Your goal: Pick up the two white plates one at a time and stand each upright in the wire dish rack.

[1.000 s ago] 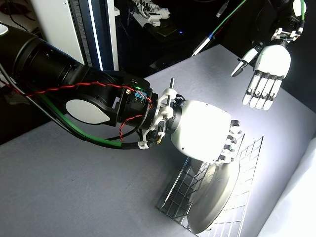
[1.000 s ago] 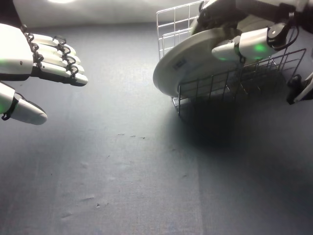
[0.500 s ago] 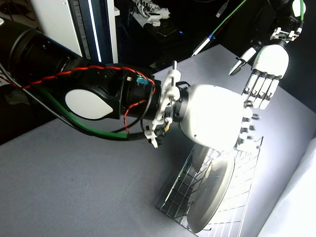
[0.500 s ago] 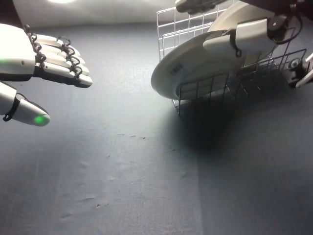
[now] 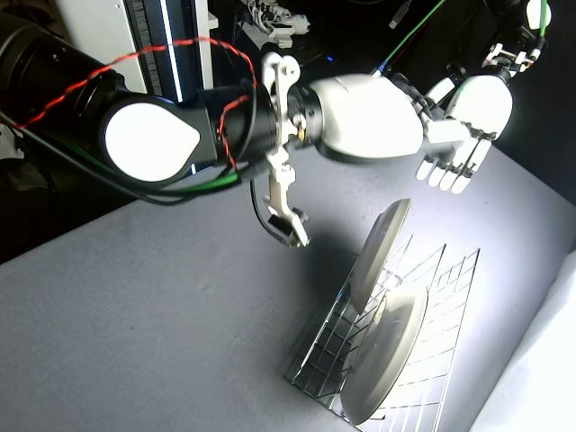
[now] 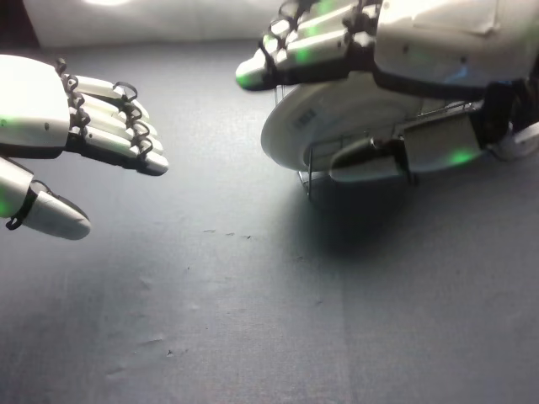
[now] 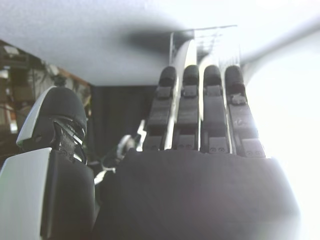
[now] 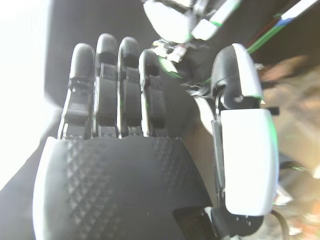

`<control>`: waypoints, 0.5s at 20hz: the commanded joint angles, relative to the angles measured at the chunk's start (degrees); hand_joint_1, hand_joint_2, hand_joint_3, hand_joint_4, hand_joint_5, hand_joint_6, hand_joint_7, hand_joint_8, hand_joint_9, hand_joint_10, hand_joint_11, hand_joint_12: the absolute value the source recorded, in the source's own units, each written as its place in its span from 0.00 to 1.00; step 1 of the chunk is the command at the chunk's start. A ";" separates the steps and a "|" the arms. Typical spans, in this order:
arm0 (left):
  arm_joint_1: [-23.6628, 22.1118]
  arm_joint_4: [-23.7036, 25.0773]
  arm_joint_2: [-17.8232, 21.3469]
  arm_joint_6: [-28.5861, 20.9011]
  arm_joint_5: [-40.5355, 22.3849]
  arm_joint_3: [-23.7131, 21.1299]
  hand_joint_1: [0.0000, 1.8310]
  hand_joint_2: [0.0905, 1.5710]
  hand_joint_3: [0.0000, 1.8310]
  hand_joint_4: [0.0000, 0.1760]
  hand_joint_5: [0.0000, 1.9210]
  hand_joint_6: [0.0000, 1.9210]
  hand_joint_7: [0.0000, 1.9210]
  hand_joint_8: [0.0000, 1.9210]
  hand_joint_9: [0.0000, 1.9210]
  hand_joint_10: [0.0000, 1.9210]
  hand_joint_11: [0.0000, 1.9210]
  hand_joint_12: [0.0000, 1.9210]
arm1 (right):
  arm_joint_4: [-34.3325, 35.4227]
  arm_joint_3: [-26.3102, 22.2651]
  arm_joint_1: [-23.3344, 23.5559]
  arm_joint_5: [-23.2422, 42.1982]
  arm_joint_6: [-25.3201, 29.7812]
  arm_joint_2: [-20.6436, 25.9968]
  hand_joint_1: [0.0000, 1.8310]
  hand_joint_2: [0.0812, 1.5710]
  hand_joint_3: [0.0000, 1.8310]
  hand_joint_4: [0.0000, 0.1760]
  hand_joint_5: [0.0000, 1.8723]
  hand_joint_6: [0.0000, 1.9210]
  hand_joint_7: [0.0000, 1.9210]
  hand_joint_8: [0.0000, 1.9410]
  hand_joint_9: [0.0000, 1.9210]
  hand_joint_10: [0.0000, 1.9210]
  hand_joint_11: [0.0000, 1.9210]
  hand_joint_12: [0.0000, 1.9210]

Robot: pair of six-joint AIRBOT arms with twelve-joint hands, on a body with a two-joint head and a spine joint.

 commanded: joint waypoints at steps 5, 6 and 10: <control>-0.22 -3.43 0.65 0.47 -1.93 0.16 0.02 0.84 0.00 0.00 0.33 0.02 0.40 0.02 0.37 0.03 0.13 0.44 | -2.59 -1.96 -0.21 7.36 0.15 1.72 0.42 0.66 0.00 0.00 0.43 0.06 0.40 0.18 0.31 0.34 0.11 0.71; -0.20 -2.83 0.68 0.47 -1.72 -0.42 0.07 0.84 0.00 0.00 0.27 0.28 0.35 0.25 0.30 0.33 0.17 0.56 | -3.31 -1.96 -0.25 7.76 -0.18 1.94 0.41 0.67 0.00 0.00 0.38 0.28 0.34 0.43 0.25 0.56 0.11 0.78; 0.33 -2.38 1.25 0.53 -1.71 -2.03 0.13 0.83 0.00 0.00 0.25 0.78 0.25 0.88 0.20 0.97 0.16 0.99 | -4.45 -1.95 -2.08 9.11 -1.66 3.03 0.36 0.75 0.00 0.00 0.32 0.69 0.33 0.75 0.29 0.82 0.18 0.89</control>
